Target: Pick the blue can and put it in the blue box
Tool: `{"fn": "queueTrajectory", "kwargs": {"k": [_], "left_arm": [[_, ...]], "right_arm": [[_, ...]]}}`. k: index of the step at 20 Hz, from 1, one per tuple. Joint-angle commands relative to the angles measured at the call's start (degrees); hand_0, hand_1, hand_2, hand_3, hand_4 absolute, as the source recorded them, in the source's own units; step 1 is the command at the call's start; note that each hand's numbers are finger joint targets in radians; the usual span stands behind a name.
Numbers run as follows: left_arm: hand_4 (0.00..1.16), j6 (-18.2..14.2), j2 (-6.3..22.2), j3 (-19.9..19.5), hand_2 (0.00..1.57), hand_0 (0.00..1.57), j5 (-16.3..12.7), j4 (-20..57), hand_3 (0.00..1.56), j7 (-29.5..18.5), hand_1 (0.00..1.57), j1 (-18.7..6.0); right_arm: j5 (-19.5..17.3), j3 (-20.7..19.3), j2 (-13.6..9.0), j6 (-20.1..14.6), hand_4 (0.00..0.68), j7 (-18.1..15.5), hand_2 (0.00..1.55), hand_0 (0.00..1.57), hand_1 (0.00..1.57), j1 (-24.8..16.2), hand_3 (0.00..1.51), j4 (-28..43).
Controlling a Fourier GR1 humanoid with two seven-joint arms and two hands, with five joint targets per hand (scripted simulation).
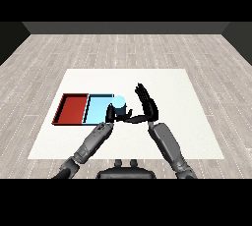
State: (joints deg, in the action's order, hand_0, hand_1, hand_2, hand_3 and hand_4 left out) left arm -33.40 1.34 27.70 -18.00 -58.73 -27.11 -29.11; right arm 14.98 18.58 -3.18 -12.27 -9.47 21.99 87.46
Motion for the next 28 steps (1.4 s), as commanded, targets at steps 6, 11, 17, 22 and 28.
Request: {"fn": "queueTrajectory", "kwargs": {"k": [6,11,17,22,28], "left_arm": [[1.15,1.2,8.6,-7.3,1.56,1.57,1.4,0.4,1.48,2.9,1.57,0.5],[1.13,-1.2,10.9,-11.1,1.54,1.53,3.2,11.6,1.49,9.1,1.53,-7.2],[1.08,5.8,16.5,-15.0,1.56,1.57,3.7,27.2,1.48,9.9,1.57,-11.8],[1.05,7.7,13.8,-13.7,1.57,1.57,7.6,41.5,1.49,11.0,1.57,-17.8],[0.96,5.4,8.2,-16.2,1.55,1.57,6.9,51.7,1.44,12.6,1.57,-19.6]], "right_arm": [[2.8,-6.9,-7.0,3.1,0.0,-1.0,0.0,0.0,0.0,-11.0,0.0,15.0],[2.0,-9.4,-6.0,3.7,0.0,-6.4,0.0,0.0,0.0,-12.9,0.0,9.8],[5.7,-11.2,-5.8,7.7,0.0,-8.0,0.0,0.0,0.0,-15.3,0.0,9.3],[7.8,-14.2,-6.5,8.2,0.0,-5.0,0.0,0.0,0.0,-11.6,0.0,7.3],[8.4,-16.3,-6.0,7.8,0.0,-5.3,0.0,0.0,0.0,-9.8,0.0,3.0]]}}
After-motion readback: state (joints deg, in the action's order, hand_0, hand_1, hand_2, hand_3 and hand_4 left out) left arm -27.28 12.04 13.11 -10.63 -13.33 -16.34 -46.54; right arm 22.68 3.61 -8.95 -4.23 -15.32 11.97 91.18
